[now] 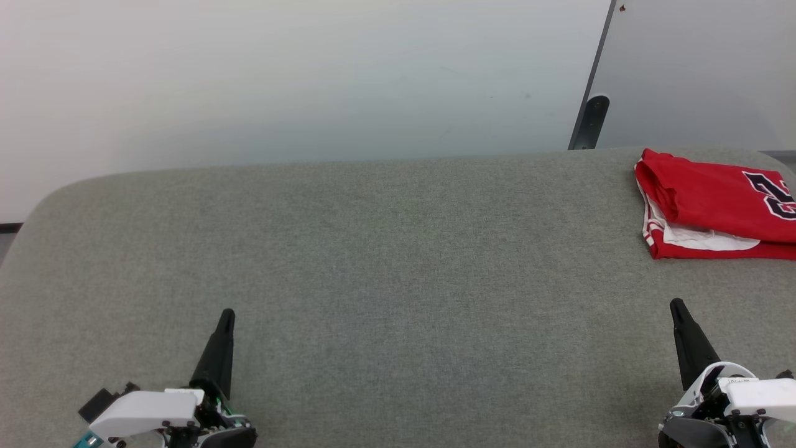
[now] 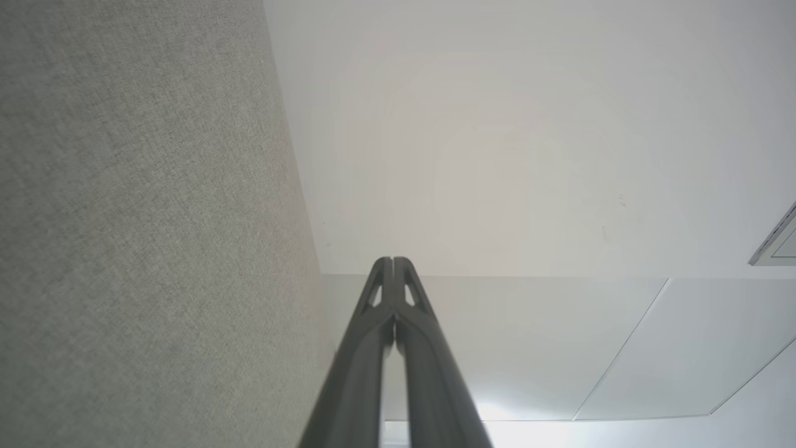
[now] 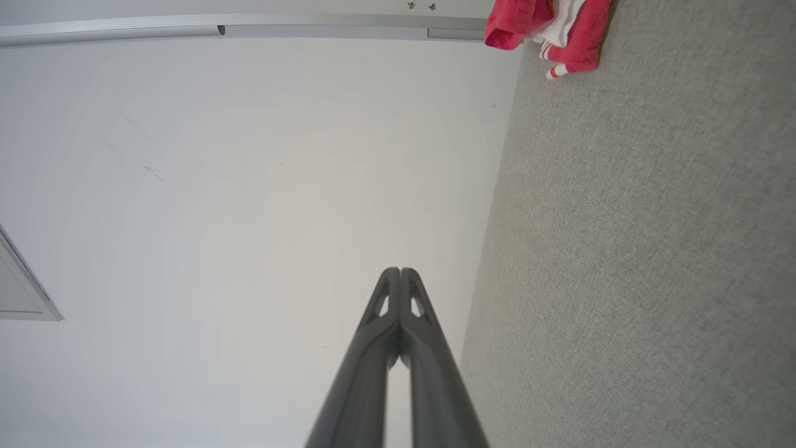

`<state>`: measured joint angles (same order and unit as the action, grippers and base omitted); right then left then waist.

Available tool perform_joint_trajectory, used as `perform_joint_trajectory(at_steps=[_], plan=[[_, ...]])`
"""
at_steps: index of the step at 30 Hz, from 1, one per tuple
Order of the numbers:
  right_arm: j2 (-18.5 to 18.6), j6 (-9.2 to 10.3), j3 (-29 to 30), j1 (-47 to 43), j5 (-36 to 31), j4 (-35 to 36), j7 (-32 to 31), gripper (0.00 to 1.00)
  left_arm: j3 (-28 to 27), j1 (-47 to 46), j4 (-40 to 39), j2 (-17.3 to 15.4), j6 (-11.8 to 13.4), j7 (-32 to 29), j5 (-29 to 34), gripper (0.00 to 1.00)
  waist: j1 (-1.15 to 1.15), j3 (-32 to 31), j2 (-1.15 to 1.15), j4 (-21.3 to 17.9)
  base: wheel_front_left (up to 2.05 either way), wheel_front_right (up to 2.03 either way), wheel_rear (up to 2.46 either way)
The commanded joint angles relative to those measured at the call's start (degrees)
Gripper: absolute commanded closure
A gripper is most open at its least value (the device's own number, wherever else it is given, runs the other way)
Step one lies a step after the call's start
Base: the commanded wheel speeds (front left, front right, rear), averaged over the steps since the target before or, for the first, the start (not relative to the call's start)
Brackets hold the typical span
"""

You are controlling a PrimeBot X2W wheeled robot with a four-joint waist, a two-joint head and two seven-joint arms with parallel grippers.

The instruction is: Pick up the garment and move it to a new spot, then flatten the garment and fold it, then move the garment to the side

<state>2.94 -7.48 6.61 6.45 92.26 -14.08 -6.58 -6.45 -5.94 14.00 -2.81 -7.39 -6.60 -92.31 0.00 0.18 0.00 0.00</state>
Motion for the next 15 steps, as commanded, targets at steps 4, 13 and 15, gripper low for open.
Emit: perform_joint_trajectory(at_steps=[4, 13, 15], plan=[[-0.2, -0.03, -0.1, -0.5, 0.3, 0.2, -0.1, 1.0, -0.1, -0.5, 0.1, 0.0, -0.2, -0.1, -0.2, 1.0, 0.0, 0.0, 0.0, 0.0, 0.0, 0.0, 0.0], [-0.2, -0.02, -0.1, -0.5, 0.3, 0.2, -0.1, 1.0, -0.1, -0.5, 0.1, 0.0, -0.2, -0.1, -0.2, 1.0, 0.0, 0.0, 0.0, 0.0, 0.0, 0.0, 0.0], [-0.2, -0.03, -0.1, -0.5, 0.3, 0.2, -0.1, 1.0, -0.1, -0.5, 0.1, 0.0, -0.2, -0.1, -0.2, 1.0, 0.0, 0.0, 0.0, 0.0, 0.0, 0.0, 0.0]])
